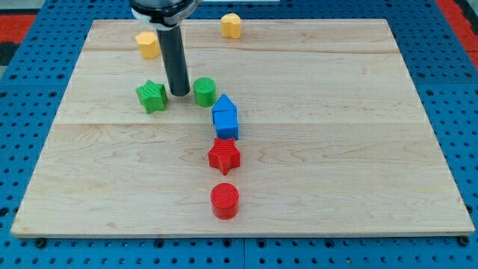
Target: Push the green circle towards the left of the blue triangle
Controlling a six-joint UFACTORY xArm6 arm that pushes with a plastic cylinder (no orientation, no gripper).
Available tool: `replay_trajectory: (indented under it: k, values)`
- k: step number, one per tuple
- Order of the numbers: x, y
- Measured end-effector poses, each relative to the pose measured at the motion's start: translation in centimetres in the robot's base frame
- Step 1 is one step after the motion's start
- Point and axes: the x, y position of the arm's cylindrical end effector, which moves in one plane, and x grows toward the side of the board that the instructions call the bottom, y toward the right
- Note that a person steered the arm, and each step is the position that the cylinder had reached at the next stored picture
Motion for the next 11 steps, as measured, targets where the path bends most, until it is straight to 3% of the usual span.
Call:
replay_trajectory:
  k: [2,8,11]
  values:
    - [1.2,-7.7]
    - [-4.2,10.7]
    - [-2.1,6.5]
